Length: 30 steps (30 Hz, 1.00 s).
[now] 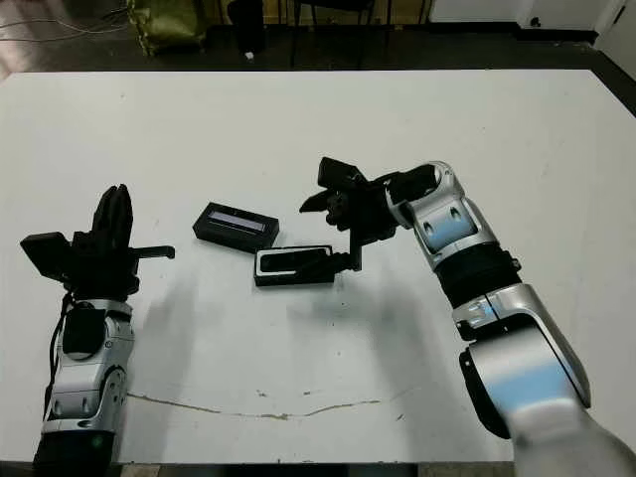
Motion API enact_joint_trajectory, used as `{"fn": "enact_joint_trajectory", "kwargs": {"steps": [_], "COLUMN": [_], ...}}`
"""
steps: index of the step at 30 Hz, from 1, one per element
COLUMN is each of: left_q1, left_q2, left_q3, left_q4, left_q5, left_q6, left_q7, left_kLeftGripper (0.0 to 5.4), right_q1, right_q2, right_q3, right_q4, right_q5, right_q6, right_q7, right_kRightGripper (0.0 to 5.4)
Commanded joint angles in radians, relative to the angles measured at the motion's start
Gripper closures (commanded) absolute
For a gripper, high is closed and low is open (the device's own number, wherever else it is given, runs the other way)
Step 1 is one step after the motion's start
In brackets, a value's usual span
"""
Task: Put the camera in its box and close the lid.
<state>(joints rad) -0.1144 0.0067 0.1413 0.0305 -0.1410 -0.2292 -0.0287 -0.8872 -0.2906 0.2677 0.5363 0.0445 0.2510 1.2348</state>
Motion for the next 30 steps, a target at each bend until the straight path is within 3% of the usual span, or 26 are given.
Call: {"fn": "enact_joint_trajectory", "kwargs": {"steps": [1, 5, 8, 13, 18, 24, 30], "left_q1": [0.015, 0.016, 0.013, 0.012, 0.011, 0.017, 0.015], "left_q2": [0.006, 0.007, 0.007, 0.010, 0.007, 0.006, 0.003], "left_q3": [0.003, 0.004, 0.005, 0.001, 0.003, 0.002, 0.003], "left_q4": [0.011, 0.014, 0.018, 0.019, 0.019, 0.007, 0.011], "left_q5": [0.005, 0.002, -0.005, 0.007, 0.005, 0.006, -0.006], "left_q6": [0.007, 0.005, 0.000, 0.001, 0.001, 0.011, 0.009], "left_q7": [0.001, -0.002, -0.009, -0.006, -0.007, -0.005, -0.010], "left_kLeftGripper": [5.40, 5.40, 5.40, 5.40, 5.40, 5.40, 5.40], "right_q1": [0.074, 0.155, 0.221, 0.319, 0.393, 0.459, 0.492], "right_q2": [0.024, 0.048, 0.062, 0.023, -0.014, -0.028, -0.048], "right_q3": [-0.102, -0.186, -0.213, -0.148, -0.067, 0.001, 0.058], "right_q4": [-0.089, -0.247, -0.369, -0.528, -0.590, -0.576, -0.551], "right_q5": [0.062, 0.116, 0.101, -0.018, -0.136, -0.225, -0.306], "right_q6": [0.029, 0.026, -0.020, -0.092, -0.151, -0.264, -0.316], "right_q7": [-0.141, -0.303, -0.436, -0.564, -0.620, -0.670, -0.684], "right_kRightGripper": [0.11, 0.85, 1.54, 2.69, 3.83, 5.21, 5.38]}}
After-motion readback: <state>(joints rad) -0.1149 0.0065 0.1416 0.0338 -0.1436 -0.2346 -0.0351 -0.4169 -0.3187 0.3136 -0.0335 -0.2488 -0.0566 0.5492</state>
